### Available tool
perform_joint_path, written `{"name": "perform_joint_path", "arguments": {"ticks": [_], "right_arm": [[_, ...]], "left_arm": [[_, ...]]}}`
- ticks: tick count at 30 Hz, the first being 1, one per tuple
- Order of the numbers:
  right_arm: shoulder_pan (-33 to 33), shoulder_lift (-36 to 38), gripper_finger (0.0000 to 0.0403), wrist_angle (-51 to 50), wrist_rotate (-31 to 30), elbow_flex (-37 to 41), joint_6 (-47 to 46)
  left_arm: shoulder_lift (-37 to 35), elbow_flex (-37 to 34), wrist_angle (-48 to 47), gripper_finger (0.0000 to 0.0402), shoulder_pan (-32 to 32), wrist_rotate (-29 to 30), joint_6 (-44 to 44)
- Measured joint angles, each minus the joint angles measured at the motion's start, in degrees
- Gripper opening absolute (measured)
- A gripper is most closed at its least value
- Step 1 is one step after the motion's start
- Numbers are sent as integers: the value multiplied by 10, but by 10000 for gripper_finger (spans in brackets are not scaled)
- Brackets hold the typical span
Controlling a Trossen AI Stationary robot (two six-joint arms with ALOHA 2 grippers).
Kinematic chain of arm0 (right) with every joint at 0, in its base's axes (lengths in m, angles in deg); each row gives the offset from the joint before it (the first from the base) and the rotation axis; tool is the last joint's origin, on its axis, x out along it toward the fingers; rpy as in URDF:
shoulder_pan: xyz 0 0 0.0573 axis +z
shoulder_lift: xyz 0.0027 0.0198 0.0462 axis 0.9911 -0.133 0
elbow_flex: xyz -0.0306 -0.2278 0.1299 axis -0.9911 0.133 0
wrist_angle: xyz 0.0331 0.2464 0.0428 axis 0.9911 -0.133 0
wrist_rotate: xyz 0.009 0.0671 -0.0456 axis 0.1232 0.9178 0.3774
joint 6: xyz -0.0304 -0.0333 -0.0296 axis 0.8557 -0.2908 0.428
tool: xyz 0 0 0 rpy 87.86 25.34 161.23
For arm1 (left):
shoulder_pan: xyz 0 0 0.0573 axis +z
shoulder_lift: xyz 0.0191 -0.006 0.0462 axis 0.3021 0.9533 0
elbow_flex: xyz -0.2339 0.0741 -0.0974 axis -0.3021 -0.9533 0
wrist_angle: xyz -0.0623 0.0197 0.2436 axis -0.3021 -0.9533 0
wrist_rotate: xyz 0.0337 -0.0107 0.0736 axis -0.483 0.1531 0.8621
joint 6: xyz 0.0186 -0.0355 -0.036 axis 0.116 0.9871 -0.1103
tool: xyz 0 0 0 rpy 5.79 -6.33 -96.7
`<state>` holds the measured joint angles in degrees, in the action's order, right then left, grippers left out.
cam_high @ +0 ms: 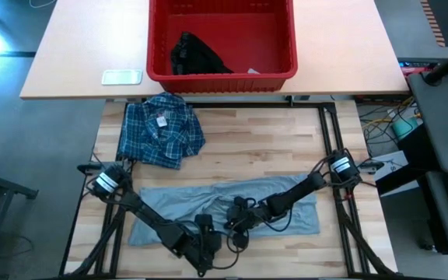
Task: Fold Laundry from Bin
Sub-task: Fold the gray shirt
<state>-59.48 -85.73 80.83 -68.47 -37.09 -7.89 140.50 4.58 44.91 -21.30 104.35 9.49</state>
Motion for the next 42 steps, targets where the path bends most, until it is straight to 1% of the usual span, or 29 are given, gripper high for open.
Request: {"name": "perform_joint_path", "arguments": {"ticks": [4,10,16,18,24,28,30,33,35,38,42], "right_arm": [[-7,2,9,-6,3,0,2],[-24,16,9,-45,2,1,5],[-28,22,9,-49,1,4,11],[-27,22,9,-48,3,4,8],[-7,39,9,-49,19,1,5],[25,51,9,-43,-4,1,6],[38,37,9,-37,-17,2,6],[46,7,9,-13,-17,3,-5],[46,-1,9,-8,-9,2,-32],[53,0,9,-13,12,3,-36],[65,25,9,-40,46,3,-26]], "left_arm": [[16,0,16,229,-4,-16,13],[25,2,19,229,-30,-34,36],[3,13,-21,229,-50,-80,34],[-4,19,-39,229,-51,-84,34],[-27,25,-78,229,-35,-61,47],[-48,7,-98,225,-35,-22,59],[-64,-7,-97,220,-36,-12,67],[-72,-31,-88,214,-34,-10,79],[-72,-47,-72,211,-38,-35,78],[-67,-59,-49,210,-58,-98,76],[-62,-61,-52,210,-88,-110,74]]}}
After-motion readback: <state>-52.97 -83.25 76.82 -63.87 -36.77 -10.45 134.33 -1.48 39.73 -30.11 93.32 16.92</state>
